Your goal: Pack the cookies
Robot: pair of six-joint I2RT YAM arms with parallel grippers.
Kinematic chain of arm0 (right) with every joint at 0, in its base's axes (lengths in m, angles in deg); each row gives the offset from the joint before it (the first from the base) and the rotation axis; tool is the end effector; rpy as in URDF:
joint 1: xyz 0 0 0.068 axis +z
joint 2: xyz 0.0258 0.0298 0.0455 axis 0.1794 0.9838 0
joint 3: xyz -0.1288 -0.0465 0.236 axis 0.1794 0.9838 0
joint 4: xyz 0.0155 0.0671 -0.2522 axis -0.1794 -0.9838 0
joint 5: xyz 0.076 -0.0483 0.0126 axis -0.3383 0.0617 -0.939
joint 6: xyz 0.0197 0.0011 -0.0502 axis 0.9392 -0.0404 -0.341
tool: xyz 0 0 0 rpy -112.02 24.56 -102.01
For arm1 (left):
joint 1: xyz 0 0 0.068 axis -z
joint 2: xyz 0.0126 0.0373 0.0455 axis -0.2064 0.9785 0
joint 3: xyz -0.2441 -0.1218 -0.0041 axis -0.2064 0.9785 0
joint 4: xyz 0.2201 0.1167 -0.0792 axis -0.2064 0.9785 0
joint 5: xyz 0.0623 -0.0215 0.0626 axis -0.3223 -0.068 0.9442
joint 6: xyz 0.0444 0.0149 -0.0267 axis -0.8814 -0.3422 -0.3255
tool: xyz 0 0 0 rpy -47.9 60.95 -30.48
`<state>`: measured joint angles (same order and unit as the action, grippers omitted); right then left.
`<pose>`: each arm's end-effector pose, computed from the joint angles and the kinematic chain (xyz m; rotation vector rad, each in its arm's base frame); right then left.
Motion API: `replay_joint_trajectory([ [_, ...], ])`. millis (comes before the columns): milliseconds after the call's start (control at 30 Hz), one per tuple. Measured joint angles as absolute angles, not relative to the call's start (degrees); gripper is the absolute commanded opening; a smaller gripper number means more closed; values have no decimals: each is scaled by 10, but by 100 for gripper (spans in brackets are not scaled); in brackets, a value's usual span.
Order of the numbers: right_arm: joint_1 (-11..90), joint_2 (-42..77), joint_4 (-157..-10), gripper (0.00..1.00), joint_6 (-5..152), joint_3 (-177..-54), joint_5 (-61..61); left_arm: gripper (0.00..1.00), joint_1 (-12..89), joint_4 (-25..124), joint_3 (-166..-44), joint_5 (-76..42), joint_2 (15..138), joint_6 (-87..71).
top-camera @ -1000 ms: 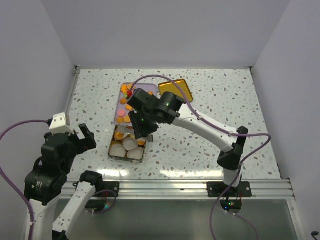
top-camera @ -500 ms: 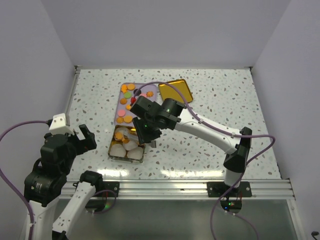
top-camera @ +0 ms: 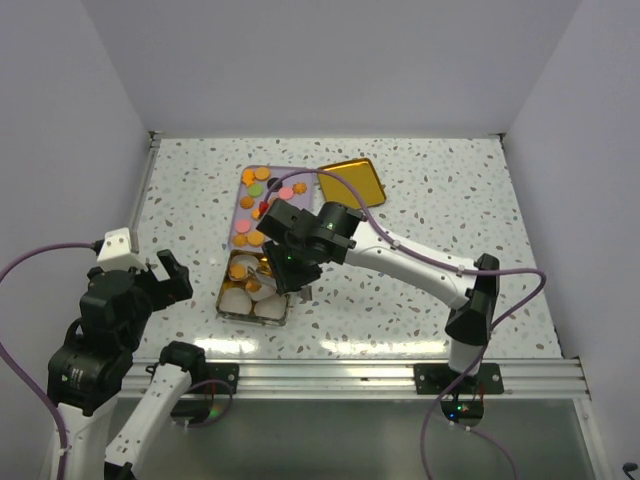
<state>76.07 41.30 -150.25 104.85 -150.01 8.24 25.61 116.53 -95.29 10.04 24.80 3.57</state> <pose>0.1553 0.3432 0.3564 -0.6511 2.6985 0.5403 0.0312 0.0041 0.3712 -0.3644 1.9792 -0.0716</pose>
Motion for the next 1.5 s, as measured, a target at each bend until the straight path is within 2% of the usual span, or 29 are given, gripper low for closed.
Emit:
replay_joint_trajectory([
  [200,761,445,-1522,46,1041,-1535,96,100,256,1165,-953,100,248,36],
  [500,760,470,-1551,49,1022,-1593,116,100,256,1165,-953,101,248,36],
  [700,736,493,-1572,48,1005,-1675,123,100,256,1165,-953,101,248,36],
  [1000,628,560,-1582,48,965,-1742,118,100,256,1165,-952,113,248,39],
  [1500,600,696,-1582,47,918,-1799,94,100,256,1166,-952,142,250,52],
])
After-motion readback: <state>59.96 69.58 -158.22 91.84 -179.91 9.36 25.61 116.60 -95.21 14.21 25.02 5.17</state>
